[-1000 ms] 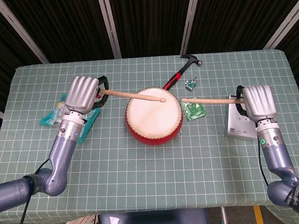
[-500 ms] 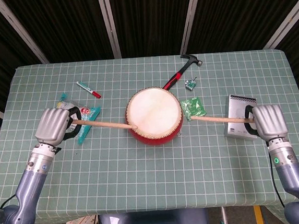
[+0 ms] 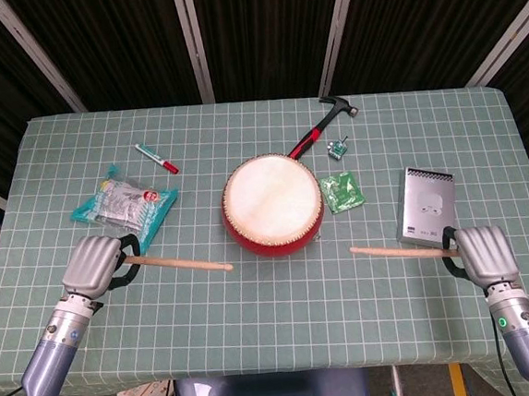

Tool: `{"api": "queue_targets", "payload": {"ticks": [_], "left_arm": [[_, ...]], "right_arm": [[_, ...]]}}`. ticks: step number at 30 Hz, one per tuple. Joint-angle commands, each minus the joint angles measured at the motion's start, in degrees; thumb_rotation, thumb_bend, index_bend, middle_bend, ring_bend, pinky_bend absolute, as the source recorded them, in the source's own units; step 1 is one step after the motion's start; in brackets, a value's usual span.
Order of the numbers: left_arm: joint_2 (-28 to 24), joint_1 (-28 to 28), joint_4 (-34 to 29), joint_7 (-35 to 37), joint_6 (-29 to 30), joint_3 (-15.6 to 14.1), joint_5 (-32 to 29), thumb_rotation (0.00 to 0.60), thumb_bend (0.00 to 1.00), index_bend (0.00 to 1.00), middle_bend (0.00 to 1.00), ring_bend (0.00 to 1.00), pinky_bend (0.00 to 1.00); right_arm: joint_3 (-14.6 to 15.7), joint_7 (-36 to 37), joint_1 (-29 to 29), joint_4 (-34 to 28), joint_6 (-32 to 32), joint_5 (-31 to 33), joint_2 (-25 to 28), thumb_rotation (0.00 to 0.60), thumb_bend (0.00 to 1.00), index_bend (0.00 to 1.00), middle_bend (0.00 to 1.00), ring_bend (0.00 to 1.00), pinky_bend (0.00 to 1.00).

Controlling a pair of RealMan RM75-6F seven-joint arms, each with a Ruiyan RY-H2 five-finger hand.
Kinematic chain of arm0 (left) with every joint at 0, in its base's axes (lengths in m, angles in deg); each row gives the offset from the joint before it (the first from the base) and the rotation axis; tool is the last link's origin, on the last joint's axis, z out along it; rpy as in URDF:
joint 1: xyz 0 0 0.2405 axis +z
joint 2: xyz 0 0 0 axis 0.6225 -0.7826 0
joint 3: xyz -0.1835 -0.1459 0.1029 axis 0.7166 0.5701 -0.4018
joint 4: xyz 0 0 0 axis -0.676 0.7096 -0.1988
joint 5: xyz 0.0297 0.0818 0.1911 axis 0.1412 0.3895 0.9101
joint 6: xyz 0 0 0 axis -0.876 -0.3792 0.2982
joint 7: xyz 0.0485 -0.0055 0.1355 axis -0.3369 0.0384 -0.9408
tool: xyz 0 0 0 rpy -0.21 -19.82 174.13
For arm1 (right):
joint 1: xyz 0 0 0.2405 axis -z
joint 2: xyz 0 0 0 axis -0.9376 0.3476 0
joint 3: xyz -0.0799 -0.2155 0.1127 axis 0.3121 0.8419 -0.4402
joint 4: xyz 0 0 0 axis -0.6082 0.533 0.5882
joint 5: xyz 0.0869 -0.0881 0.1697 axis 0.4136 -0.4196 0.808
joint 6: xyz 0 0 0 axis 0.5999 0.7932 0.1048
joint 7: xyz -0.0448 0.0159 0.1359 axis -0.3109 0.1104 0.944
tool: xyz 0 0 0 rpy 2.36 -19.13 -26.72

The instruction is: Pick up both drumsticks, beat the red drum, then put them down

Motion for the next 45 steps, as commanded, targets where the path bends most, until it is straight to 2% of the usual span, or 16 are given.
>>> {"api": "queue_targets", "payload": {"ticks": [1, 7, 18, 22, 27, 32, 36, 43, 45], "left_arm": [[2.0, 0.8, 1.4, -0.8, -0.9, -0.4, 0.0, 0.6, 0.49, 0.73, 1.0, 1.0, 1.0], [6.4, 1.4, 4.7, -2.7, -2.5, 0.0, -2.1, 0.6, 0.49, 0.73, 1.0, 1.0, 1.0], [13.4, 0.2, 10.9, -8.6, -7.3, 1.7, -8.9, 0.6, 0.48, 0.68, 1.0, 1.0, 1.0], [15.2, -0.4, 11.8, -10.9, -9.0, 1.9, -11.2, 0.6, 0.43, 0.6, 1.0, 1.0, 1.0], [16.1, -1.0, 12.4, -13.7, -9.9, 1.9, -13.0, 0.6, 0.27, 0.53, 1.0, 1.0, 1.0], [16.3, -1.0, 12.2, -14.5, -9.5, 2.2, -13.4, 0.6, 0.18, 0.49, 1.0, 1.0, 1.0], [15.9, -0.8, 11.9, -14.6, -9.3, 2.2, -13.3, 0.6, 0.11, 0.43, 1.0, 1.0, 1.0], [14.6, -0.3, 10.7, -14.4, -9.2, 2.1, -12.8, 0.6, 0.06, 0.31, 1.0, 1.0, 1.0], [14.1, 0.0, 10.2, -14.0, -8.9, 2.1, -12.3, 0.6, 0.06, 0.29, 1.0, 1.0, 1.0]], "right_arm": [[0.9, -0.5, 0.7, 1.1, -0.8, -0.2, -1.1, 0.6, 0.56, 0.93, 1.0, 1.0, 1.0], [2.1, -1.1, 1.0, 3.4, -4.4, 1.6, -2.9, 0.6, 0.56, 0.93, 1.0, 1.0, 1.0], [1.9, -3.4, 0.8, 6.5, -6.5, 3.0, -4.6, 0.6, 0.56, 0.9, 1.0, 1.0, 1.0], [1.8, -4.4, 1.0, 6.7, -6.2, 3.0, -4.9, 0.6, 0.56, 0.82, 1.0, 1.0, 0.98], [1.9, -6.2, 1.1, 7.0, -6.0, 2.9, -5.2, 0.6, 0.54, 0.71, 1.0, 1.0, 0.98], [1.9, -7.8, 1.1, 7.0, -6.0, 2.9, -5.5, 0.6, 0.46, 0.57, 0.99, 1.0, 0.98], [2.0, -9.2, 1.1, 6.8, -6.2, 3.7, -5.5, 0.6, 0.39, 0.45, 0.97, 1.0, 0.96], [2.1, -12.6, 1.0, 6.2, -6.0, 5.2, -5.6, 0.6, 0.31, 0.3, 0.94, 1.0, 0.95], [2.0, -13.3, 1.0, 6.2, -5.6, 5.3, -5.6, 0.6, 0.31, 0.29, 0.94, 1.0, 0.95]]}}
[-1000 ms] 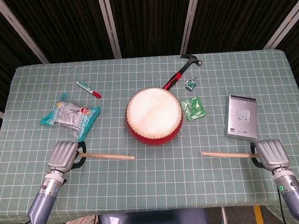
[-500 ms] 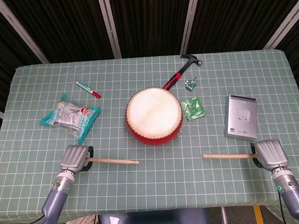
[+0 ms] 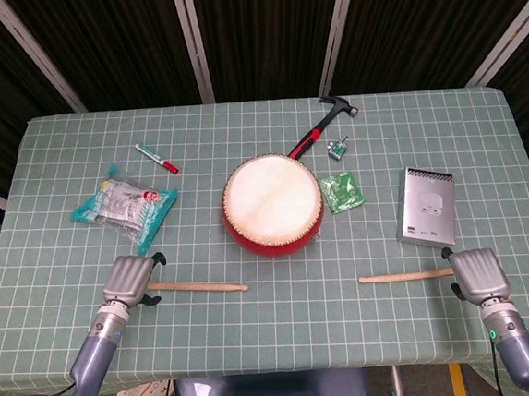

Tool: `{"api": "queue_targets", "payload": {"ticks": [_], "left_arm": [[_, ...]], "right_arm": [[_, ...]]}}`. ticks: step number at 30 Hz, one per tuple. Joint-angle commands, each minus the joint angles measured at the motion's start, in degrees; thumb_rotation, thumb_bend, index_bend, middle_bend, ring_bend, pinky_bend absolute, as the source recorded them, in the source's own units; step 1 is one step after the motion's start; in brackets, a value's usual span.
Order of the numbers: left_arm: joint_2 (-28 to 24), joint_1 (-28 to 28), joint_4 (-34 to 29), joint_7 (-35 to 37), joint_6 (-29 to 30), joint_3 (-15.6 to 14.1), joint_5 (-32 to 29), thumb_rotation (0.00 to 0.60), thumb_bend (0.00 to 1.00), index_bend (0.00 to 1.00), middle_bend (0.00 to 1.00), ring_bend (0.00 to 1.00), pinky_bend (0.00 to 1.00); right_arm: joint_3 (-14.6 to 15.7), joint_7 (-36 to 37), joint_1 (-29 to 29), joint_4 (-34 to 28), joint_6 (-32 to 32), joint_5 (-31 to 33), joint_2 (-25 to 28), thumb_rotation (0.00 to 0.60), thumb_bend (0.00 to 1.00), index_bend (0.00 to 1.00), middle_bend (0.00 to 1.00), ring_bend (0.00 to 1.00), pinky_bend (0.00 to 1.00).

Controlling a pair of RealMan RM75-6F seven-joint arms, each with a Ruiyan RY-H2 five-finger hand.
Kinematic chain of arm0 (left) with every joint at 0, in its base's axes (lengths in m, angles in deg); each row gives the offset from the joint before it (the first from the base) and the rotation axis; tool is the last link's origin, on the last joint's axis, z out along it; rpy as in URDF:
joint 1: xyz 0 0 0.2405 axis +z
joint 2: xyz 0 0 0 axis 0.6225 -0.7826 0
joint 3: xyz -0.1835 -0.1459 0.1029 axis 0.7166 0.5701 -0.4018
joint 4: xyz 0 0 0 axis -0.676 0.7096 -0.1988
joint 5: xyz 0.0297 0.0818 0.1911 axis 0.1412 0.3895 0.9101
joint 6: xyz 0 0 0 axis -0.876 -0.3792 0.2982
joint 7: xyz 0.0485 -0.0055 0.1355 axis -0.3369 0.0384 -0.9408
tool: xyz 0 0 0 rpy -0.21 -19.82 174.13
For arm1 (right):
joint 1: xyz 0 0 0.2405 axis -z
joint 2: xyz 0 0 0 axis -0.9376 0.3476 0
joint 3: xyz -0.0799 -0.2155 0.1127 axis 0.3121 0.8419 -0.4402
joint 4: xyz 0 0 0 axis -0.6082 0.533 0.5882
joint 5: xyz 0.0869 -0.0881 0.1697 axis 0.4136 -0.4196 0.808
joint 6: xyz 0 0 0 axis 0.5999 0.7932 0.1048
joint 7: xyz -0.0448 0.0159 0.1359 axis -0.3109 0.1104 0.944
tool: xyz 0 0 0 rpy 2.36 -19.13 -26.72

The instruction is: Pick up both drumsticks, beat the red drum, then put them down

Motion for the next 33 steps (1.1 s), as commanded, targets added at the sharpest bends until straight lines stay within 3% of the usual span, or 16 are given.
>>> {"api": "queue_targets", "payload": {"ticks": [1, 3, 7, 9, 11, 14, 18, 21, 23, 33], "left_arm": [[-0.8, 0.4, -0.8, 0.6, 0.4, 0.0, 0.7, 0.6, 0.06, 0.28, 0.99, 1.0, 1.0], [-1.9, 1.0, -1.9, 1.3, 1.2, -0.1, 2.0, 0.6, 0.06, 0.24, 0.95, 0.98, 1.0], [-5.4, 2.8, -4.7, 3.5, 4.0, -0.5, 6.0, 0.6, 0.06, 0.16, 0.75, 0.83, 0.88], [-7.9, 4.1, -6.2, 4.7, 5.9, -1.2, 8.6, 0.6, 0.06, 0.16, 0.54, 0.66, 0.72], [-10.5, 5.5, -7.7, 6.2, 7.8, -1.9, 11.1, 0.6, 0.06, 0.15, 0.4, 0.52, 0.59], [-15.7, 8.7, -9.3, 9.6, 11.7, -3.9, 17.1, 0.6, 0.06, 0.11, 0.25, 0.32, 0.44], [-19.9, 13.5, -7.1, 12.8, 18.6, -6.4, 24.5, 0.6, 0.05, 0.02, 0.06, 0.13, 0.3], [-21.2, 16.9, -4.9, 14.6, 22.0, -8.1, 26.9, 0.6, 0.03, 0.0, 0.0, 0.02, 0.13], [-21.4, 18.9, -3.1, 16.2, 23.5, -8.8, 27.9, 0.6, 0.02, 0.0, 0.0, 0.0, 0.07], [-20.6, 26.1, 3.3, 23.4, 29.0, -9.6, 27.9, 0.6, 0.02, 0.0, 0.0, 0.0, 0.04]], "right_arm": [[0.0, -0.8, 0.1, -0.1, 0.6, 0.1, -0.1, 0.6, 0.31, 0.28, 0.93, 1.0, 0.94], [-0.1, -1.5, 0.3, -0.1, 1.4, -0.3, -0.1, 0.6, 0.31, 0.28, 0.92, 1.0, 0.93], [-0.9, -0.8, 1.1, -0.1, 4.2, -1.7, 0.0, 0.6, 0.31, 0.28, 0.81, 0.91, 0.82], [-1.8, 0.8, 1.9, -0.1, 6.5, -2.6, 0.0, 0.6, 0.31, 0.27, 0.74, 0.84, 0.69], [-2.6, 3.0, 2.6, -0.2, 8.5, -3.6, 0.1, 0.6, 0.31, 0.23, 0.62, 0.7, 0.55], [-3.5, 7.9, 4.1, -0.1, 11.1, -6.1, 0.9, 0.6, 0.31, 0.09, 0.33, 0.36, 0.33], [-3.1, 11.9, 5.6, -1.0, 12.1, -8.6, 2.8, 0.6, 0.28, 0.0, 0.06, 0.08, 0.17], [-2.1, 13.1, 6.7, -1.6, 12.6, -10.2, 3.8, 0.6, 0.23, 0.0, 0.0, 0.0, 0.09], [-1.6, 13.8, 7.7, -1.7, 13.6, -11.5, 4.1, 0.6, 0.21, 0.0, 0.0, 0.0, 0.05], [-0.8, 23.1, 12.2, 4.7, 24.3, -22.7, 1.1, 0.6, 0.21, 0.0, 0.0, 0.0, 0.05]]}}
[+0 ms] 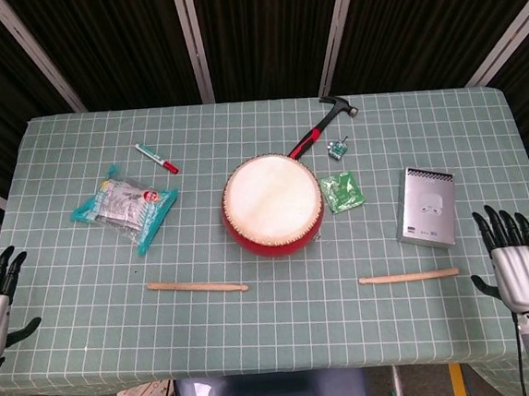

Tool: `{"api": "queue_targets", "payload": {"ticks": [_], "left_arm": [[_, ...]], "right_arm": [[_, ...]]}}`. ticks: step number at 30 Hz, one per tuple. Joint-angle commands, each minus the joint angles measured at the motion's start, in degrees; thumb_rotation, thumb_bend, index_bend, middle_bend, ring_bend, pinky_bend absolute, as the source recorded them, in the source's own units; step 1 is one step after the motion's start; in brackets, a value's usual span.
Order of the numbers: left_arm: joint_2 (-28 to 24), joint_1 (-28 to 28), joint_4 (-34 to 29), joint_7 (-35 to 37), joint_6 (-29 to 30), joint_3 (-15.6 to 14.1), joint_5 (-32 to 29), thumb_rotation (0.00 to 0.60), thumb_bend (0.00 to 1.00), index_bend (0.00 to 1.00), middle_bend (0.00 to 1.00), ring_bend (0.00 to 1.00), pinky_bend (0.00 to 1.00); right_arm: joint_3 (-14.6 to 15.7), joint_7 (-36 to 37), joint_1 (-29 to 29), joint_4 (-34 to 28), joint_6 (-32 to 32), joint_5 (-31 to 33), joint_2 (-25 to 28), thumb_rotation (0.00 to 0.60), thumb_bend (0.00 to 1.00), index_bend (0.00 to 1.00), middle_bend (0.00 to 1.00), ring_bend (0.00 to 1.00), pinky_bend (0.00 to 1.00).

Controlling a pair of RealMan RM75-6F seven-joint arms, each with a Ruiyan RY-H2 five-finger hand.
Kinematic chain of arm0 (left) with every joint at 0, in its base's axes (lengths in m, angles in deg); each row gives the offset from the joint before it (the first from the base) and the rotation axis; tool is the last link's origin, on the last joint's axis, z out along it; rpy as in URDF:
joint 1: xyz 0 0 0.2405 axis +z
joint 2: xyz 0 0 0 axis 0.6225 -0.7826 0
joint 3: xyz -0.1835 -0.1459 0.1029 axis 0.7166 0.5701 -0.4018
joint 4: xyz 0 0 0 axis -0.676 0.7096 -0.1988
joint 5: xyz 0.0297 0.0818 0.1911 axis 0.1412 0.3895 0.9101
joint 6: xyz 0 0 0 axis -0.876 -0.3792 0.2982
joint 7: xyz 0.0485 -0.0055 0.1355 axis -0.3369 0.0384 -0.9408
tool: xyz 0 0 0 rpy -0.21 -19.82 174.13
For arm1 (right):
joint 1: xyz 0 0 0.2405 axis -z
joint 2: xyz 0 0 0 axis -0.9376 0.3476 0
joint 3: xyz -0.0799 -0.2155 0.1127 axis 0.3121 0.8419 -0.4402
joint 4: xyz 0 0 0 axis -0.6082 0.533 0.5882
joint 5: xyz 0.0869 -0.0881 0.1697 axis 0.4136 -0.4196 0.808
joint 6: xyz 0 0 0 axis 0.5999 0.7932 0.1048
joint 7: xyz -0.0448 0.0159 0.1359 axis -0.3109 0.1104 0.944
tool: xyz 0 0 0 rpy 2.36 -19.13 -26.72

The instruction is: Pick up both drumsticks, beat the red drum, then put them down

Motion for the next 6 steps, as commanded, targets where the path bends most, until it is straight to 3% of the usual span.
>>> {"api": "queue_targets", "payload": {"ticks": [1, 6], "left_arm": [[-0.1, 2.3, 0.9, 2.7, 1.0, -0.2, -0.5, 0.6, 0.02, 0.0, 0.0, 0.0, 0.04], [1.2, 2.6, 3.0, 4.0, 1.7, 2.0, 0.0, 0.6, 0.02, 0.0, 0.0, 0.0, 0.04]], "right_arm": [[0.6, 4.4, 2.0, 4.6, 4.1, -5.0, -2.3, 0.6, 0.21, 0.0, 0.0, 0.0, 0.05], [0.1, 5.3, 1.9, 6.8, 3.3, -5.4, -4.0, 0.6, 0.21, 0.0, 0.0, 0.0, 0.05]]}}
